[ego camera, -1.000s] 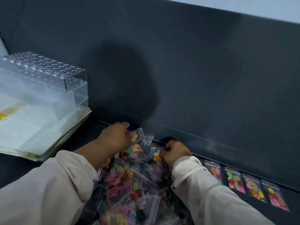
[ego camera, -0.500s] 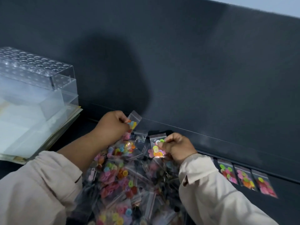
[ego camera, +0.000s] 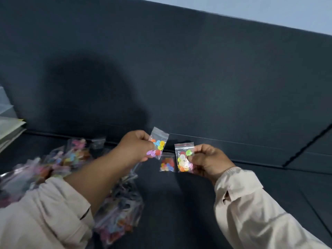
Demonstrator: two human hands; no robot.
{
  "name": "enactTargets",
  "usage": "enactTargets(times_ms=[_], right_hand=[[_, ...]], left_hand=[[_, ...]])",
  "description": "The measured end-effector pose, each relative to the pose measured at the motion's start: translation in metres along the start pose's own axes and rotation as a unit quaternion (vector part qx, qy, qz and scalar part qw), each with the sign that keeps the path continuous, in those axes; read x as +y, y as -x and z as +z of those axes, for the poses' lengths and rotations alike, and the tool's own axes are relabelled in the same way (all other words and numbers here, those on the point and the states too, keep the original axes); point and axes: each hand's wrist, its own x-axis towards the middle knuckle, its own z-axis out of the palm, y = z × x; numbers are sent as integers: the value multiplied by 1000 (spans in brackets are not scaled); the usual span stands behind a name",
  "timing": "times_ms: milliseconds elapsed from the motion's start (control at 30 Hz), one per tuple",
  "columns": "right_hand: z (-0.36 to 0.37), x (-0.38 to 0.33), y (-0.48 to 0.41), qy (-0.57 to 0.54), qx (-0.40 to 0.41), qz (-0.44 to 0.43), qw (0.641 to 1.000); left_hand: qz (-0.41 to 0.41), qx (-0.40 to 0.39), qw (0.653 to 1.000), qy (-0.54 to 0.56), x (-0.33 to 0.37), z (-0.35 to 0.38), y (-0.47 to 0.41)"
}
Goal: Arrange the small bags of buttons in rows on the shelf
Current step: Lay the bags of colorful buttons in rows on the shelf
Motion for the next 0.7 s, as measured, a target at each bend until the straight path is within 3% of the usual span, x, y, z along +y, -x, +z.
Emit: enactTargets(times_ms=[367,500,700], right_hand=[[-174,48,11,42,143,13,989],[-203,67,0,87,180,31,979],[-227,82,-10,134,171,-12,976]], left_hand=[[49,-46,995,-71,9,165,15],[55,-43,991,-114,5,210,15],[78,-32,977,-195,1,262,15]])
